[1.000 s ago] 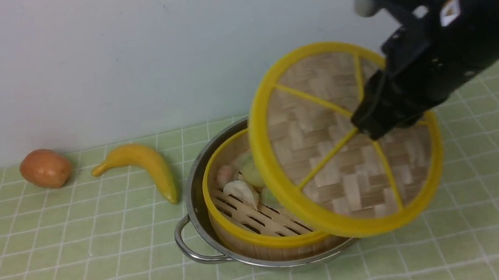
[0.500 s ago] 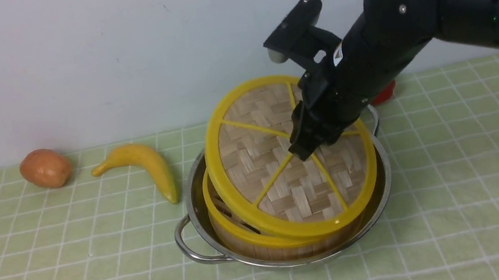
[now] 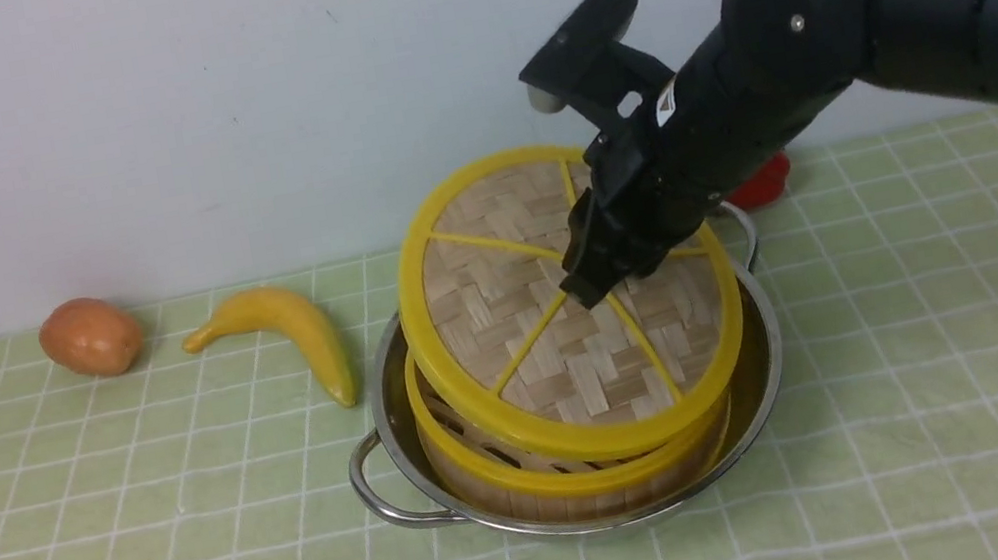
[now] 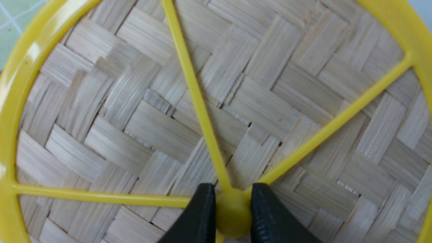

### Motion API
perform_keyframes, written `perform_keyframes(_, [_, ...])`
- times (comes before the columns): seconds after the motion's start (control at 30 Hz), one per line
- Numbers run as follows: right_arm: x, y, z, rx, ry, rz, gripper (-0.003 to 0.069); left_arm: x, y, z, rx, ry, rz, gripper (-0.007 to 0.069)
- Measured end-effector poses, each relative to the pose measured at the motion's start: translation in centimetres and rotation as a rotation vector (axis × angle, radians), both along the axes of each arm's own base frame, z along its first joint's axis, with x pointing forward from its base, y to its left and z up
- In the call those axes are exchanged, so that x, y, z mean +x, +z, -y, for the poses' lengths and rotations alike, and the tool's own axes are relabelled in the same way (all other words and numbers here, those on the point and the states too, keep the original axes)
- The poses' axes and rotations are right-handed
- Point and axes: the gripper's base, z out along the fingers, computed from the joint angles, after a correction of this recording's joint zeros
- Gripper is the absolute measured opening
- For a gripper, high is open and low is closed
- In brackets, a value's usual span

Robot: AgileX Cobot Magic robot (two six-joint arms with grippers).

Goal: Place the steamer in the pot on the green tablecloth, and put the lid on the steamer.
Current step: 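Place the bamboo steamer lid onto the steamer basket in the pot with the right gripper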

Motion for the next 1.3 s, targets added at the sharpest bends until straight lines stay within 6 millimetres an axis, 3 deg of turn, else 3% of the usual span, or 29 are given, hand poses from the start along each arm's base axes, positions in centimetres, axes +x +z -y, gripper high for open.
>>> perform_keyframes(0.37, [0.2, -0.6, -0.1, -0.005, -0.001, -0.016, 0.0146, 0.0, 0.0, 0.0, 0.000, 0.000, 0.000, 0.0243])
perform_keyframes(0.5, [0.6, -2.0, -0.4, -0.024, 0.015, -0.030, 0.0146, 0.0, 0.0, 0.0, 0.000, 0.000, 0.000, 0.0243])
perform_keyframes(0.73, [1.2, -2.6, -0.8, -0.008, 0.028, 0.014, 0.0146, 0.0, 0.0, 0.0, 0.000, 0.000, 0.002, 0.0243])
perform_keyframes(1.03, [1.4, -4.3, -2.4, 0.004, 0.061, 0.043, 0.0146, 0.0, 0.0, 0.0, 0.000, 0.000, 0.002, 0.0243])
perform_keyframes(1.3, [1.4, -4.3, -2.5, 0.002, 0.062, 0.045, 0.0146, 0.0, 0.0, 0.0, 0.000, 0.000, 0.002, 0.0243])
